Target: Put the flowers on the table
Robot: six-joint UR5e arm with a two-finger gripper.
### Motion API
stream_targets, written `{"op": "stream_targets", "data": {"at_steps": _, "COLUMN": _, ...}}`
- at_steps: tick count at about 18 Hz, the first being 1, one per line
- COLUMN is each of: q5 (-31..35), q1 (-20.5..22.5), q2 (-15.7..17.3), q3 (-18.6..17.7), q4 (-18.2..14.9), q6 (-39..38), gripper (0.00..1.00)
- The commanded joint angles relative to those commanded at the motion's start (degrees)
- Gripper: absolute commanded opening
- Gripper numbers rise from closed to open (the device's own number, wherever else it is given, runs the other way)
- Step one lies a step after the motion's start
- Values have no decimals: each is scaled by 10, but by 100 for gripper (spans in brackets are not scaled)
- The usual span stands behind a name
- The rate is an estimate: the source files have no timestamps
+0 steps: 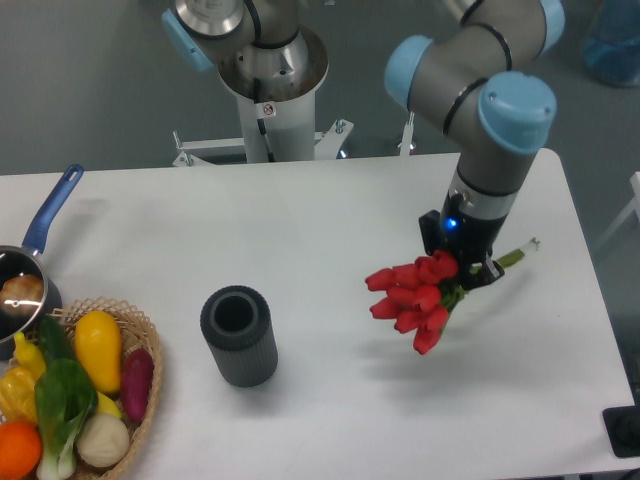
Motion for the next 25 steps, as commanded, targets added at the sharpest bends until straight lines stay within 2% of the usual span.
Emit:
{"op": "stream_targets", "data": {"at_steps": 4, "q5": 8, "q1": -10, "q2": -34, "q3": 19, "q4": -2, "q6": -8, "gripper": 3}}
{"op": "stream_targets", "data": {"at_steps": 8, "q5": 33, "q1": -25, "q2": -34, "q3": -6, "q4": -6, "q6": -11, "gripper": 3}}
{"op": "stream_targets", "data": {"at_steps": 9, "q5": 51, "q1": -33, "q2": -36, "q3": -11, "q4": -7, "q6": -14, "gripper": 5}}
{"op": "stream_targets", "data": {"at_steps": 10, "q5": 66, "q1": -37, "q2": -37, "q3": -18, "q4": -7, "q6": -13, "gripper": 12}}
{"op": "stream_targets", "data": {"at_steps": 11, "q5": 73, "q1": -38, "q2": -37, "q3": -23, "q4": -7, "q6": -12, "gripper": 32}}
{"op": "stream_targets", "data": {"at_steps": 13, "q5": 70, "q1": -37, "q2": -34, "q3": -26, "q4": -6, "q6": -12, "gripper": 100}}
{"op": "stream_targets", "data": {"at_steps": 20, "q5": 47, "q1": -23, "q2": -48, "q3": -19, "q4": 17, "q6": -13, "gripper": 100}}
{"op": "stream_targets", "data": {"at_steps": 25, "q5": 24, "q1": -12, "q2": -52, "q3": -4, "q4": 20, "q6": -6, "gripper": 100}}
